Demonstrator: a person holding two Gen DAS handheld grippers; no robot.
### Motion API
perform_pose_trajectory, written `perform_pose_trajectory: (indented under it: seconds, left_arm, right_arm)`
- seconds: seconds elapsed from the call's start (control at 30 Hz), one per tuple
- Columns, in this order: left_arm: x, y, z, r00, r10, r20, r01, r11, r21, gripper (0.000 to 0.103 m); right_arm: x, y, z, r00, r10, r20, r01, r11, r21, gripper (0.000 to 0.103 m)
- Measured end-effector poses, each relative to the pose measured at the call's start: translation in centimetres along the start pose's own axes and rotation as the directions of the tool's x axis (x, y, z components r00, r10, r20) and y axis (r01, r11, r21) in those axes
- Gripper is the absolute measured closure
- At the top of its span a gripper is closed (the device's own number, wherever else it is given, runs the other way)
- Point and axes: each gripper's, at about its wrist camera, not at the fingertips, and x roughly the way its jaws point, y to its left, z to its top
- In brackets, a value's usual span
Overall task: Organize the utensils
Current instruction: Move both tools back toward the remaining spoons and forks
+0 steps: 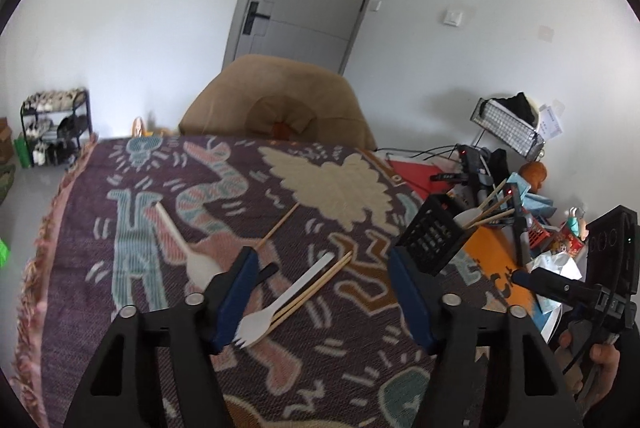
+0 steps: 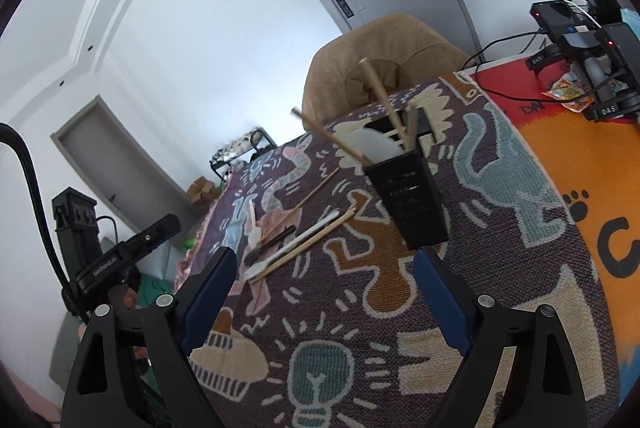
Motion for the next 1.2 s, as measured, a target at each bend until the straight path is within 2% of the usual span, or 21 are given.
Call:
perform_pose_trajectory:
  seconds: [0.1,0.23,0.53,0.63,0.73,0.97,1.1,1.2]
  left_arm:
    - [0.5,1.9,-1.0,0.999,0.016,-0.033,-0.017,0.999,-0.040,0.045]
    - [1.3,4.5,-2.0,0.997,-0.006,-0.072,-0.004,0.990,-0.141,0.046]
    - [3.0,8.6,-3.9,0.992,-0.048,-0.117,0.008,0.949,-0.316,0.055]
    - [4.2,9.4,-4.8,0.986,-0.076,-0.148,0.015,0.927,-0.376,0.063]
    - [5.1,9.9,-5.4,0.981,-0.101,-0.168,0.020,0.903,-0.428,0.064]
    - [7.3,10.1,-6.4,0.962,-0.121,-0.243,-0.009,0.880,-0.474,0.065]
    - [8.0,10.4,-6.9,0.957,-0.143,-0.252,-0.006,0.861,-0.509,0.065]
    - [8.4,10.5,-6.8,0.960,-0.125,-0.252,-0.023,0.859,-0.512,0.075]
  right_arm:
    - [1.0,1.0,-0.5,1.000,-0.002,-0.010,0.002,1.000,-0.024,0.013]
    - [2.8,2.0,-1.1,0.999,-0.014,-0.034,0.012,0.999,-0.047,0.013]
    - [6.3,3.8,-2.1,0.996,-0.024,-0.089,0.016,0.996,-0.089,0.013]
    - [7.1,4.1,-2.2,0.995,-0.031,-0.093,0.022,0.995,-0.101,0.013]
    - [7.8,4.6,-2.4,0.995,-0.022,-0.098,0.011,0.994,-0.112,0.013]
    - [9.0,4.8,-2.6,0.994,-0.029,-0.109,0.015,0.992,-0.126,0.013]
    - [9.2,4.4,-2.8,0.994,-0.022,-0.110,0.009,0.993,-0.118,0.013]
    - [9.2,3.9,-2.8,0.994,-0.019,-0.109,0.008,0.995,-0.101,0.013]
